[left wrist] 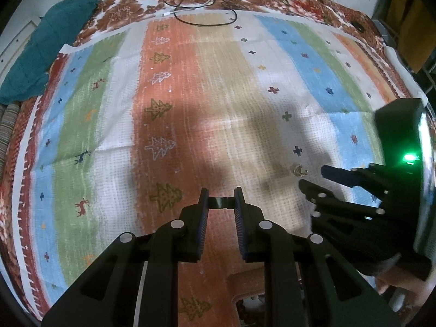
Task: Organize jewelry
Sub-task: 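Carry the silver charm with left gripper while right gripper carries gold ring to tin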
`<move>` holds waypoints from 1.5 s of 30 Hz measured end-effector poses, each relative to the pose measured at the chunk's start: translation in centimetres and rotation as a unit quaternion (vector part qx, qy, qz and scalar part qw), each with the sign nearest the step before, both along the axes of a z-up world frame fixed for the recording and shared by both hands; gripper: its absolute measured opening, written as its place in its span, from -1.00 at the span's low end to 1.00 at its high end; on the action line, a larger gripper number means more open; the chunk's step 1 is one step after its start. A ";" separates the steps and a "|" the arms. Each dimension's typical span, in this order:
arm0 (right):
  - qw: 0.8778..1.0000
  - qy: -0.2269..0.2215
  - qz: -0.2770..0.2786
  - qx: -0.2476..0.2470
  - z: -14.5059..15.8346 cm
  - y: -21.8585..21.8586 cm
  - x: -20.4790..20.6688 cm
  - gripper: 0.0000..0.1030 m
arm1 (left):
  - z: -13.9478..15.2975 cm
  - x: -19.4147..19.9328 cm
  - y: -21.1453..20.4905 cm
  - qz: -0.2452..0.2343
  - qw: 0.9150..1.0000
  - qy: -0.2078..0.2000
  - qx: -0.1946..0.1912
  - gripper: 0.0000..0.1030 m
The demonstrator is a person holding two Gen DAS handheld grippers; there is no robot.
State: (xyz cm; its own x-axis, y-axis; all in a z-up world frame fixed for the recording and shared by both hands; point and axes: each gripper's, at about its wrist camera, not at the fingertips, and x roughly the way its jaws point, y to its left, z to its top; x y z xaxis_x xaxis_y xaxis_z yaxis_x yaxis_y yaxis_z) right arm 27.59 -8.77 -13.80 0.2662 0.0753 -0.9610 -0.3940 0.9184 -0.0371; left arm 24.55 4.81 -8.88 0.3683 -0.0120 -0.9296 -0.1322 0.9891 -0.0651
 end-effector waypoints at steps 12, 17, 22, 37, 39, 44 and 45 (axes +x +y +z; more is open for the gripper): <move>1.000 0.015 -0.004 -0.022 -2.4 -0.2 2.2 -0.55 | 0.1 0.1 0.1 -0.002 1.000 0.000 -0.004 -0.65; 0.999 0.010 0.009 -0.031 -2.9 0.5 2.2 -0.66 | 0.2 0.0 -0.2 -0.007 1.000 -0.001 -0.003 -0.65; 0.999 0.008 0.011 -0.029 -2.7 0.6 1.7 -0.67 | 0.5 -0.1 -0.2 -0.004 1.000 -0.006 -0.004 -0.65; 0.999 -0.048 0.008 0.023 4.3 -0.9 -3.0 -0.67 | 3.6 -3.4 -1.3 -0.007 0.999 -0.045 -0.013 -0.65; 0.997 -0.063 0.010 0.030 5.6 -1.1 -4.0 -0.67 | 4.0 -4.1 -1.9 -0.012 0.999 -0.051 -0.013 -0.65; 0.996 -0.077 0.010 0.047 7.1 -1.9 -5.2 -0.67 | 4.5 -5.5 -2.8 -0.018 0.998 -0.059 -0.015 -0.65; 0.996 -0.078 0.011 0.048 7.2 -1.9 -5.5 -0.67 | 4.5 -5.7 -2.9 -0.019 0.998 -0.060 -0.015 -0.65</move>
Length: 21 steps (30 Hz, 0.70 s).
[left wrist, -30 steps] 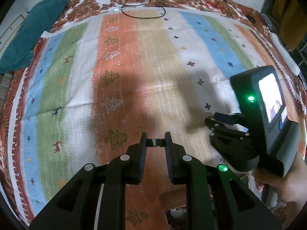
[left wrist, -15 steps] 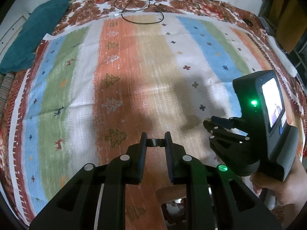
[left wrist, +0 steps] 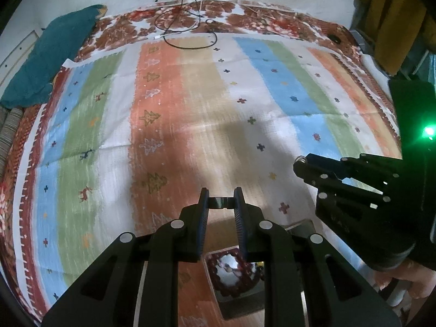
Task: Organize jewelry
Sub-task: 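Carry the silver charm with left gripper while right gripper carries gold ring to tin, then open left gripper over the tin while right gripper releases the gold ring into it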
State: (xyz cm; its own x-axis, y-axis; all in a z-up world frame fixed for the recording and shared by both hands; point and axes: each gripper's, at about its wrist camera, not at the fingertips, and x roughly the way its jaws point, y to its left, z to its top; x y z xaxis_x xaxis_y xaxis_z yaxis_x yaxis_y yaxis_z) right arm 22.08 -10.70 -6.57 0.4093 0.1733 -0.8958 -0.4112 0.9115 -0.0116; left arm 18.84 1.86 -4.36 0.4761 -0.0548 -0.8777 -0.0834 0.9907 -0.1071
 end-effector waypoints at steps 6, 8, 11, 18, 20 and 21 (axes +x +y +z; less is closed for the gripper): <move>1.000 -0.011 0.006 0.013 1.0 -0.1 -2.1 -0.67 | 0.7 -2.0 -0.5 -0.001 1.000 -0.013 -0.005 -0.65; 1.000 -0.014 0.009 0.019 1.3 -0.2 -2.8 -0.67 | 0.9 -2.7 -0.7 -0.002 1.000 -0.017 -0.006 -0.65; 0.999 -0.020 0.012 0.026 1.7 -0.4 -3.8 -0.67 | 1.1 -3.7 -0.9 -0.002 1.000 -0.023 -0.009 -0.65; 0.998 -0.032 0.019 0.040 2.6 -1.1 -6.4 -0.67 | 1.3 -5.6 -1.2 -0.003 0.999 -0.031 -0.011 -0.65; 0.998 -0.034 0.021 0.043 2.8 -1.2 -7.0 -0.67 | 1.6 -6.2 -1.3 -0.004 0.999 -0.037 -0.012 -0.65; 0.998 -0.035 0.022 0.045 2.8 -1.3 -7.2 -0.67 | 1.7 -6.4 -1.4 -0.005 0.999 -0.041 -0.013 -0.65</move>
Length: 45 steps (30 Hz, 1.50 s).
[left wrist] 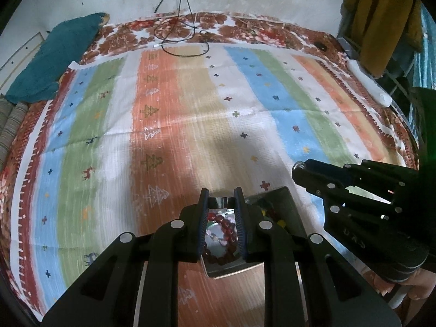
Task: Organize jewelry
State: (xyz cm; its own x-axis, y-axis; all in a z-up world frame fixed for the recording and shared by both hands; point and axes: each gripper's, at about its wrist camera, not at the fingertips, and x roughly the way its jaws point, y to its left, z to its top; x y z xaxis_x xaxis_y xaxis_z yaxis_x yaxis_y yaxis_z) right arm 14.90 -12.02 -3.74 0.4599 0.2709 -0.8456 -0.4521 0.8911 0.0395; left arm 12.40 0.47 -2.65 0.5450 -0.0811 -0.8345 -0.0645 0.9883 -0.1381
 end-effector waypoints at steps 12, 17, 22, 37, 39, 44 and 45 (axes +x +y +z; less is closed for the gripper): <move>1.000 0.015 0.017 0.010 -0.3 -0.1 -1.9 -0.47 | 0.3 -1.0 -0.1 0.006 1.000 -0.003 -0.013 -0.59; 1.000 -0.001 0.020 0.003 0.3 -0.3 -2.8 -0.27 | 0.5 -1.3 0.5 0.022 1.000 -0.004 -0.018 -0.47; 1.000 -0.008 0.015 0.005 0.6 -1.2 -3.5 -0.24 | 0.8 -2.7 1.1 0.032 0.999 -0.008 -0.031 -0.30; 0.999 -0.036 0.021 0.031 2.2 -3.9 -7.4 0.28 | 1.4 -8.7 1.0 0.037 0.998 -0.036 -0.028 0.34; 0.999 -0.037 0.025 0.030 2.2 -4.0 -8.0 0.37 | 1.4 -9.5 0.8 0.034 0.998 -0.040 -0.026 0.41; 0.998 -0.045 0.030 0.033 2.6 -4.4 -9.1 0.52 | 1.7 -11.0 0.2 0.023 0.998 -0.052 -0.018 0.63; 0.998 -0.048 0.030 0.034 2.7 -4.4 -9.2 0.58 | 1.6 -11.3 0.1 0.023 0.998 -0.053 -0.016 0.70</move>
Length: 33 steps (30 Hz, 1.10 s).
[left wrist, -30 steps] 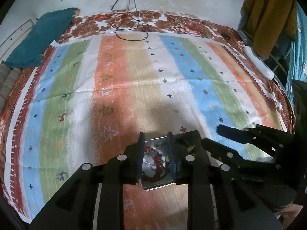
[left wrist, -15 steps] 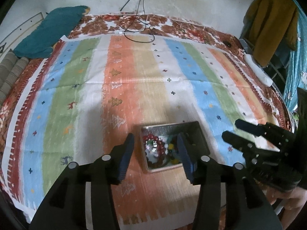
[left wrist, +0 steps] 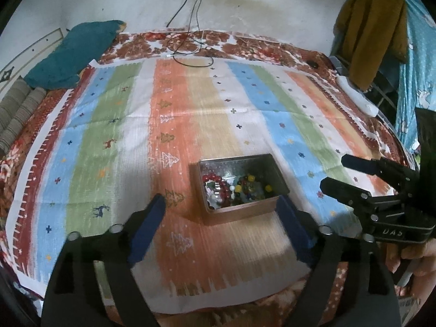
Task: Organize jewelry
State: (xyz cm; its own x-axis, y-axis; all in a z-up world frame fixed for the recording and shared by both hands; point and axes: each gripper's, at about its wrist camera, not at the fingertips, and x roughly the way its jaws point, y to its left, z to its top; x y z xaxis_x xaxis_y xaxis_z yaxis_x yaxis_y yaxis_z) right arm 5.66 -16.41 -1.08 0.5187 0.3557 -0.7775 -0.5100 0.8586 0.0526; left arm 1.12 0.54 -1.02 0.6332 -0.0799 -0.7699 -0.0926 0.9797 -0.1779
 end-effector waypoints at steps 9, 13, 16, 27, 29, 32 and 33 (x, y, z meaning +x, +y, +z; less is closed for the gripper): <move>1.000 -0.024 0.003 0.008 0.6 -0.7 -1.5 0.88 | 0.3 -1.4 -1.5 -0.003 0.998 -0.034 0.052 0.89; 0.999 -0.034 0.006 0.014 0.9 -1.0 -2.2 0.89 | 0.5 -1.5 -1.7 -0.002 0.997 -0.043 0.059 0.89; 0.999 -0.036 0.011 0.016 0.8 -1.0 -2.3 0.89 | 0.7 -1.6 -1.8 -0.002 0.997 -0.052 0.061 0.89; 0.999 -0.043 0.003 0.029 1.1 -1.5 -2.4 0.89 | 1.0 -1.9 -1.9 0.003 0.995 -0.071 0.064 0.89; 0.998 -0.047 -0.004 0.033 1.3 -1.7 -2.4 0.89 | 1.1 -2.0 -1.9 0.000 0.995 -0.073 0.063 0.89; 0.998 -0.047 -0.003 0.040 1.4 -1.9 -2.4 0.89 | 1.1 -2.1 -2.0 -0.004 0.995 -0.075 0.065 0.89; 0.998 -0.048 -0.004 0.041 1.4 -2.0 -2.4 0.89 | 1.1 -2.1 -2.0 -0.004 0.995 -0.075 0.064 0.89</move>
State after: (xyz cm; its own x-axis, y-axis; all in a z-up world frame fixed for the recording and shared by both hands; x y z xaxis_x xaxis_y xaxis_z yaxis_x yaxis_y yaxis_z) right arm 3.25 -18.38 0.36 0.5923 0.4111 -0.6930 -0.5090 0.8576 0.0737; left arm -1.00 -1.44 0.13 0.7414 0.0074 -0.6710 -0.0673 0.9957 -0.0634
